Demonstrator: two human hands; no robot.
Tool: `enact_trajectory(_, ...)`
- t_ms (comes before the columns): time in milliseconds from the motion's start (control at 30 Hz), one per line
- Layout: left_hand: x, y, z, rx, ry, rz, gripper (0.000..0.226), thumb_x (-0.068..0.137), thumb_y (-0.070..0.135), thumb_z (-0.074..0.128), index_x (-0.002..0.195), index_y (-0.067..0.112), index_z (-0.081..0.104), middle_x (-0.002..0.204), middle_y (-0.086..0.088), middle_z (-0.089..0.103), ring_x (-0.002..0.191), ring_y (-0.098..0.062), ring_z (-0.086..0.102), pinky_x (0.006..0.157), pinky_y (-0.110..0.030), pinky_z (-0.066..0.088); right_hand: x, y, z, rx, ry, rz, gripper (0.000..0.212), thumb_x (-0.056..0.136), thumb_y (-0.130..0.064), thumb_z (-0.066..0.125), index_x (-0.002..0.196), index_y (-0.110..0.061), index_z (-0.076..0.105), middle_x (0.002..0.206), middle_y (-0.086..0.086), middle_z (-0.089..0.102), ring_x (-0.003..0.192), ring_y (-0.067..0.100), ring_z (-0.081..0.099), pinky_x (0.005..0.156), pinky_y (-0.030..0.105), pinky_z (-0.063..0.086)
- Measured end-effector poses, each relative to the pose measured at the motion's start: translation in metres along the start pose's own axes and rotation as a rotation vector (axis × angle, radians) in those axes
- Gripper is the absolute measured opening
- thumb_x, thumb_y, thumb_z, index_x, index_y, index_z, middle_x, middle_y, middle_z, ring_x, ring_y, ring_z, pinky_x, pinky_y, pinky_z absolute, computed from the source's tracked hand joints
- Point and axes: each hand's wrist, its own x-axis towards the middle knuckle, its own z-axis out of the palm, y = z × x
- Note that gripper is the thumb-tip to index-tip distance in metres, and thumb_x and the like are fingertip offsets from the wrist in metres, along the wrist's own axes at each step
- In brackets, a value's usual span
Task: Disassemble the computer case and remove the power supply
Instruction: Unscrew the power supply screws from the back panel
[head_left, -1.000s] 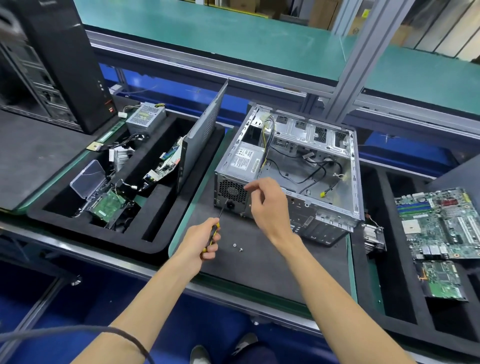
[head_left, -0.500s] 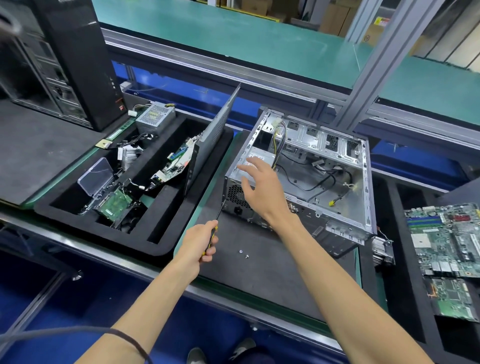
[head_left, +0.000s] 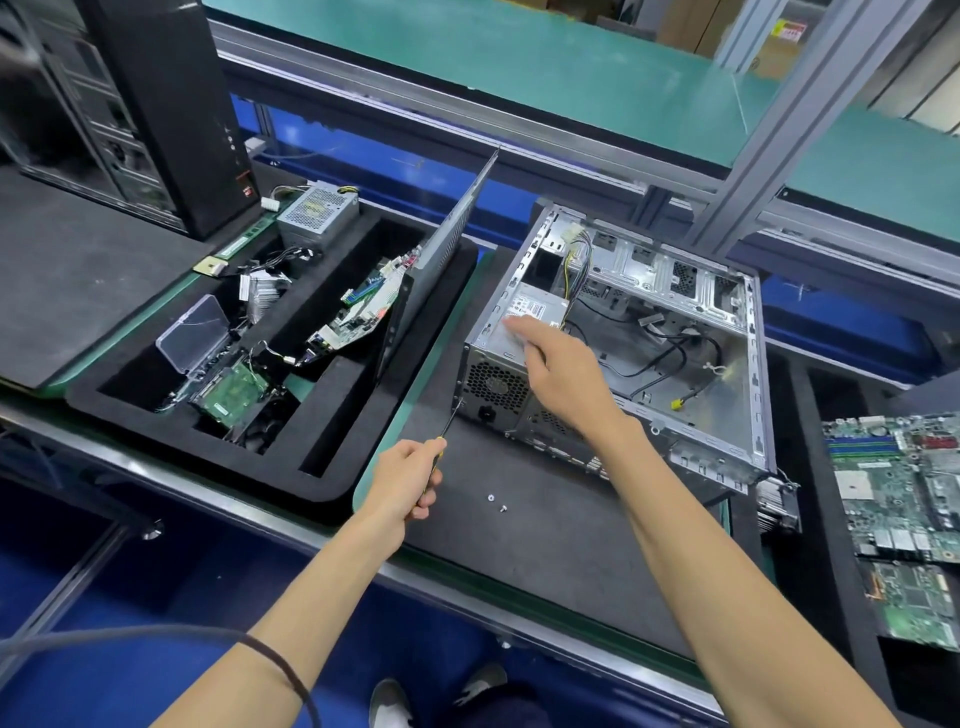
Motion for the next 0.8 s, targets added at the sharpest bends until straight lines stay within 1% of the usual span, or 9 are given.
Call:
enact_trajectory(67, 0.000, -0.001, 0.001, -0.008, -0.007, 0.006, 0.020, 0.097, 0.031, 0.060, 0.088, 0.015, 0.051, 0.063, 0.000, 0.049, 0.041, -0.011, 0.033, 0.036, -0.020, 0.022, 0.000, 0.003, 0.002, 0.007, -0.006, 0.017, 0.045, 0.102, -0.006, 0.039, 0.138, -0.022, 0.061, 0.147, -0.008, 0.055, 0.140, 0.010, 0.045, 0.116, 0.028, 0.034)
enact_trajectory(133, 0.001, -0.002, 0.001, -0.017, -0.005, 0.009, 0.019, 0.097, 0.031, 0.060, 0.089, 0.015, 0.052, 0.063, 0.000, 0.049, 0.041, -0.010, 0.034, 0.036, -0.020, 0.023, 0.001, 0.004, 0.004, 0.023, -0.004, 0.025, 0.044, 0.102, -0.007, 0.038, 0.136, -0.022, 0.063, 0.147, -0.008, 0.055, 0.141, 0.010, 0.044, 0.117, 0.027, 0.033)
enact_trajectory(233, 0.002, -0.003, 0.000, -0.025, 0.001, 0.011, 0.020, 0.097, 0.031, 0.060, 0.089, 0.015, 0.053, 0.063, 0.000, 0.049, 0.041, -0.010, 0.034, 0.035, -0.021, 0.024, 0.000, 0.002, 0.005, 0.012, 0.009, 0.014, 0.036, 0.103, -0.019, 0.045, 0.134, -0.022, 0.063, 0.146, -0.008, 0.056, 0.140, 0.010, 0.044, 0.115, 0.033, 0.038)
enact_trajectory(300, 0.003, -0.004, -0.002, -0.032, 0.005, 0.014, 0.019, 0.097, 0.031, 0.060, 0.089, 0.015, 0.053, 0.063, 0.001, 0.049, 0.041, -0.010, 0.034, 0.036, -0.020, 0.024, 0.000, 0.000, 0.006, -0.088, 0.012, -0.035, 0.036, 0.100, -0.031, 0.055, 0.134, -0.021, 0.062, 0.146, -0.004, 0.054, 0.139, 0.015, 0.043, 0.113, 0.040, 0.039)
enact_trajectory(400, 0.004, -0.006, -0.003, -0.034, 0.007, 0.011, 0.020, 0.097, 0.031, 0.060, 0.088, 0.015, 0.054, 0.062, 0.001, 0.049, 0.041, -0.010, 0.035, 0.036, -0.021, 0.024, -0.001, -0.002, 0.007, -0.208, -0.030, -0.077, 0.050, 0.092, -0.040, 0.064, 0.137, -0.020, 0.056, 0.151, 0.005, 0.045, 0.144, 0.024, 0.034, 0.120, 0.046, 0.026)
enact_trajectory(433, 0.005, -0.006, -0.003, -0.032, 0.008, 0.008, 0.020, 0.097, 0.031, 0.060, 0.088, 0.015, 0.054, 0.062, 0.000, 0.049, 0.042, -0.010, 0.035, 0.036, -0.020, 0.024, -0.001, -0.003, 0.009, -0.240, -0.036, -0.079, 0.053, 0.091, -0.040, 0.065, 0.139, -0.020, 0.053, 0.152, 0.005, 0.043, 0.145, 0.024, 0.033, 0.122, 0.047, 0.023)
enact_trajectory(500, 0.006, -0.008, -0.003, -0.025, 0.008, 0.002, 0.020, 0.097, 0.030, 0.060, 0.087, 0.014, 0.054, 0.064, 0.000, 0.050, 0.042, -0.010, 0.035, 0.036, -0.020, 0.024, -0.001, -0.004, 0.012, -0.303, -0.016, -0.093, 0.053, 0.089, -0.035, 0.066, 0.138, -0.020, 0.051, 0.150, 0.003, 0.045, 0.143, 0.023, 0.034, 0.122, 0.045, 0.022)
enact_trajectory(667, 0.009, -0.013, -0.003, -0.005, -0.001, -0.010, 0.021, 0.097, 0.031, 0.059, 0.087, 0.014, 0.053, 0.066, -0.001, 0.051, 0.041, -0.009, 0.036, 0.035, -0.020, 0.025, -0.001, -0.004, 0.014, -0.311, 0.029, -0.114, 0.051, 0.087, -0.030, 0.067, 0.134, -0.019, 0.052, 0.144, 0.001, 0.049, 0.137, 0.021, 0.038, 0.119, 0.043, 0.026)
enact_trajectory(800, 0.013, -0.014, -0.003, -0.004, 0.005, -0.028, 0.020, 0.098, 0.032, 0.059, 0.088, 0.015, 0.055, 0.066, -0.001, 0.051, 0.041, -0.008, 0.036, 0.035, -0.019, 0.026, -0.001, -0.005, 0.014, -0.304, 0.041, -0.109, 0.050, 0.086, -0.029, 0.067, 0.133, -0.019, 0.053, 0.144, 0.000, 0.049, 0.135, 0.020, 0.039, 0.119, 0.044, 0.028)
